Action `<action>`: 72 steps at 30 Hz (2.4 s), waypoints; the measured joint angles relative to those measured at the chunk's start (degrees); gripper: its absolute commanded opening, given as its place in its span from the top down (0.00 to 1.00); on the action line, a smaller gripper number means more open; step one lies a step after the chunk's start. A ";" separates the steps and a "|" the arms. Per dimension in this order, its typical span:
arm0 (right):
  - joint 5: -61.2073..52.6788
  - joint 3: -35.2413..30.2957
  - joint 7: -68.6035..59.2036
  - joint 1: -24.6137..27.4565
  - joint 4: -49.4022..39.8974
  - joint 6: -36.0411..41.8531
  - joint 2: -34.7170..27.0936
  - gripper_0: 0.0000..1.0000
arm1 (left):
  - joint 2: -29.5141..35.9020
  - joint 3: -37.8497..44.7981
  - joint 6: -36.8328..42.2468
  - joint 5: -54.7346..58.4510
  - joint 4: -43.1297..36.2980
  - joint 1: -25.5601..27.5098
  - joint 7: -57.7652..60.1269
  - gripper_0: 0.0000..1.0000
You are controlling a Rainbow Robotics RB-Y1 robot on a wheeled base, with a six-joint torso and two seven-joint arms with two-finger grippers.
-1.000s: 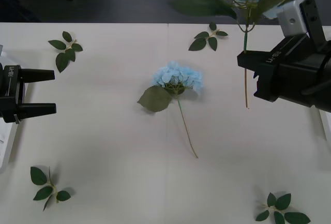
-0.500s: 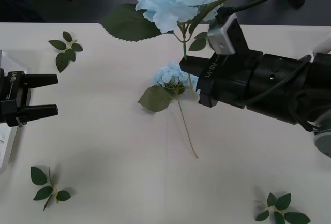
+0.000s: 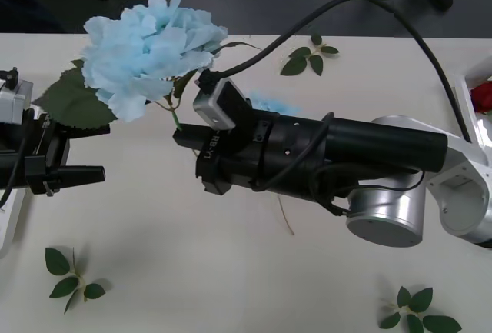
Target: Put the red flowers into the right box and the blue flowers into the left box
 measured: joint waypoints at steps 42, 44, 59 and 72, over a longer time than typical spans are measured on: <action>0.63 3.59 -0.01 -6.25 7.62 0.00 10.19 1.00 | -8.91 -5.59 -1.44 -2.15 0.01 -0.27 -0.01 0.95; 0.63 3.59 -0.01 -6.25 7.62 0.00 10.19 1.00 | -9.58 -5.59 -1.44 -2.94 0.01 -0.27 -0.01 0.99; 0.63 3.59 -0.01 -6.25 7.65 0.00 10.19 0.00 | -10.03 -5.59 -1.44 -2.98 0.01 -0.27 -0.02 1.00; 0.63 3.59 -0.01 -6.25 7.65 0.00 10.19 0.00 | -9.85 -5.55 -1.44 -1.47 0.01 -0.27 -0.02 1.00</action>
